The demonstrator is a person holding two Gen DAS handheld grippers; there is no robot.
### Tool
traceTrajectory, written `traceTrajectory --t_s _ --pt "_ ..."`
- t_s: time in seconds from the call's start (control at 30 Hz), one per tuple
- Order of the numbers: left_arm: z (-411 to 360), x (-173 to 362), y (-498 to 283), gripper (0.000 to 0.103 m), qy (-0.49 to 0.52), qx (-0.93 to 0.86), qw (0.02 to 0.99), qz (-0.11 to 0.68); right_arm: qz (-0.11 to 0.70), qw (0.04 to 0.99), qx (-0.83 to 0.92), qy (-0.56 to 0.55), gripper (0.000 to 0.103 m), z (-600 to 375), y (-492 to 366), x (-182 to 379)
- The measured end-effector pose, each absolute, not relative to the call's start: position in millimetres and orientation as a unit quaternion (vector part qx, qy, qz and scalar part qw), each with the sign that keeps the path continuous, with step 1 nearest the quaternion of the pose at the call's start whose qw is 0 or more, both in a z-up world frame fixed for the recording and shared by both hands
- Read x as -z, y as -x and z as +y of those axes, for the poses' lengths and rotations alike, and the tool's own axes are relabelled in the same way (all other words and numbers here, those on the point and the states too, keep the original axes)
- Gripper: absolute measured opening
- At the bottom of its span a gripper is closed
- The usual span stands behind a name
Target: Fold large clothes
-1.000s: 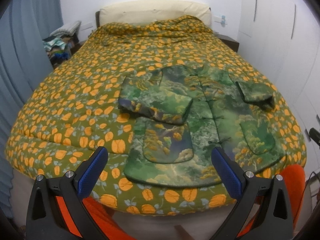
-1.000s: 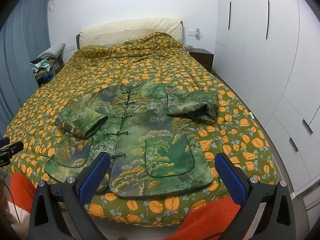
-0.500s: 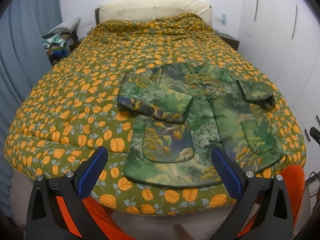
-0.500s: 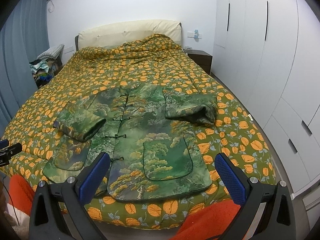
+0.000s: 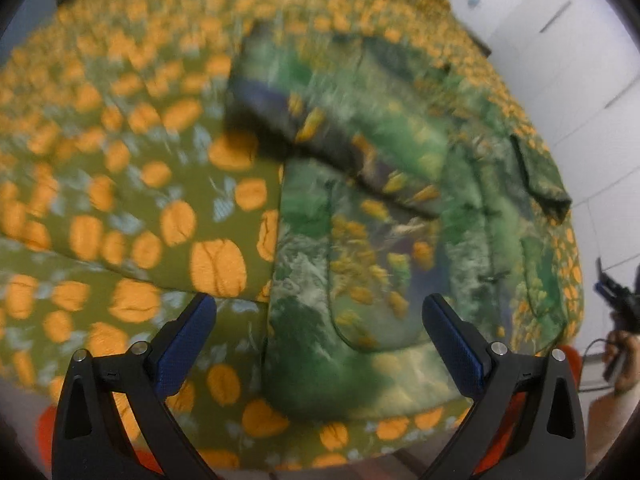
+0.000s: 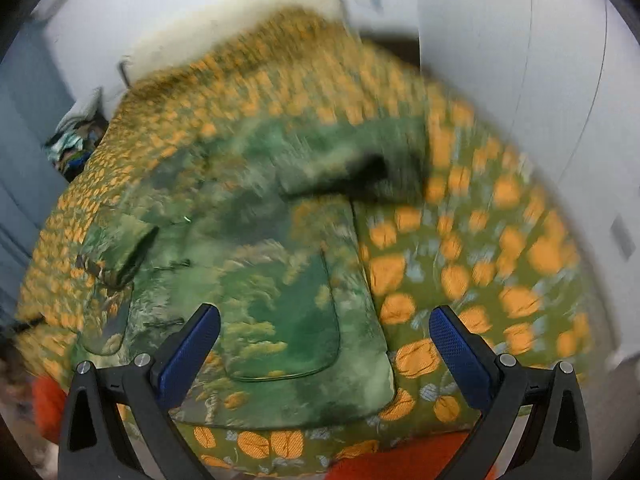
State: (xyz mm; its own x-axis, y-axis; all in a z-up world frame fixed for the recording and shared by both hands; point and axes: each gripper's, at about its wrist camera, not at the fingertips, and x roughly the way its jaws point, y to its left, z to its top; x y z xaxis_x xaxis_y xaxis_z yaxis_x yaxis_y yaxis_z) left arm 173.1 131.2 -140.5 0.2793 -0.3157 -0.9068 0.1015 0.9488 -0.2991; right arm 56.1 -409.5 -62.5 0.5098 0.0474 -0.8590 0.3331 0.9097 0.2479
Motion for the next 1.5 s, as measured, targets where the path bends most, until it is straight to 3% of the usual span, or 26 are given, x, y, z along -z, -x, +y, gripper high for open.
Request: traceTrajectory --t_s 0.27,0.33,0.37,0.4,0.43,0.5,0.53,0.57,0.67,0.83,1.13,1.2,1.23,1.27,1.3,1.37,1.5 --pt "112.5 201.2 -187.2 0.100 0.060 0.106 0.763 0.634 0.598 0.777 0.044 -0.193 0.103 -417.5 -104.0 166.1" --pt "115.4 205.5 -183.9 0.074 0.081 0.110 0.758 0.637 0.606 0.765 0.031 -0.216 0.099 -416.2 -105.8 179.1" --pt "114.9 206.1 -180.7 0.045 0.101 0.128 0.749 0.642 0.607 0.761 0.023 -0.228 0.087 -415.0 -105.6 182.7" --pt "114.7 206.9 -179.6 0.028 0.108 0.137 0.747 0.641 0.609 0.756 0.013 -0.240 0.077 -414.4 -106.1 185.7" --pt "112.3 203.8 -176.9 0.023 0.104 0.138 0.751 0.638 0.610 0.753 0.004 -0.246 0.064 -411.4 -106.3 187.3" --pt "101.9 190.0 -168.5 0.015 0.075 0.142 0.763 0.626 0.605 0.766 0.002 -0.218 0.048 -401.1 -107.9 181.8" --pt "100.0 182.7 -165.3 0.014 0.068 0.143 0.767 0.622 0.601 0.772 -0.001 -0.206 0.031 -395.2 -107.6 176.2" --pt "99.4 171.2 -158.6 0.013 0.065 0.148 0.773 0.613 0.596 0.778 -0.004 -0.199 0.026 -388.6 -106.2 168.1" --pt "111.4 148.1 -143.9 0.009 0.064 0.148 0.782 0.602 0.587 0.795 -0.009 -0.152 0.023 -366.2 -101.5 139.0" --pt "135.3 146.1 -126.3 0.009 0.074 0.143 0.770 0.617 0.591 0.796 -0.028 -0.129 0.022 -345.9 -84.1 116.2" --pt "116.2 172.0 -113.6 0.014 0.000 0.107 0.763 0.637 0.624 0.772 0.010 -0.120 0.025 -344.4 -67.2 169.7" --pt "105.9 160.1 -112.7 0.032 -0.042 0.091 0.770 0.630 0.620 0.775 0.016 -0.123 0.035 -346.4 -71.7 169.5" --pt "102.8 146.4 -110.8 0.038 -0.066 0.080 0.779 0.619 0.617 0.777 0.018 -0.125 0.044 -342.9 -75.6 168.3" --pt "101.5 138.4 -109.7 0.051 -0.079 0.077 0.785 0.609 0.613 0.779 0.020 -0.127 0.058 -342.3 -75.2 164.8" --pt "96.7 114.9 -107.3 0.067 -0.105 0.078 0.802 0.583 0.609 0.783 0.022 -0.126 0.063 -338.6 -73.7 160.6" --pt "84.5 79.8 -106.2 0.086 -0.144 0.091 0.828 0.535 0.592 0.798 0.026 -0.116 0.066 -344.1 -57.6 141.0" --pt "36.4 45.7 -117.9 0.099 -0.211 0.159 0.844 0.468 0.558 0.826 0.044 -0.067 0.067 -338.8 -36.2 107.8"
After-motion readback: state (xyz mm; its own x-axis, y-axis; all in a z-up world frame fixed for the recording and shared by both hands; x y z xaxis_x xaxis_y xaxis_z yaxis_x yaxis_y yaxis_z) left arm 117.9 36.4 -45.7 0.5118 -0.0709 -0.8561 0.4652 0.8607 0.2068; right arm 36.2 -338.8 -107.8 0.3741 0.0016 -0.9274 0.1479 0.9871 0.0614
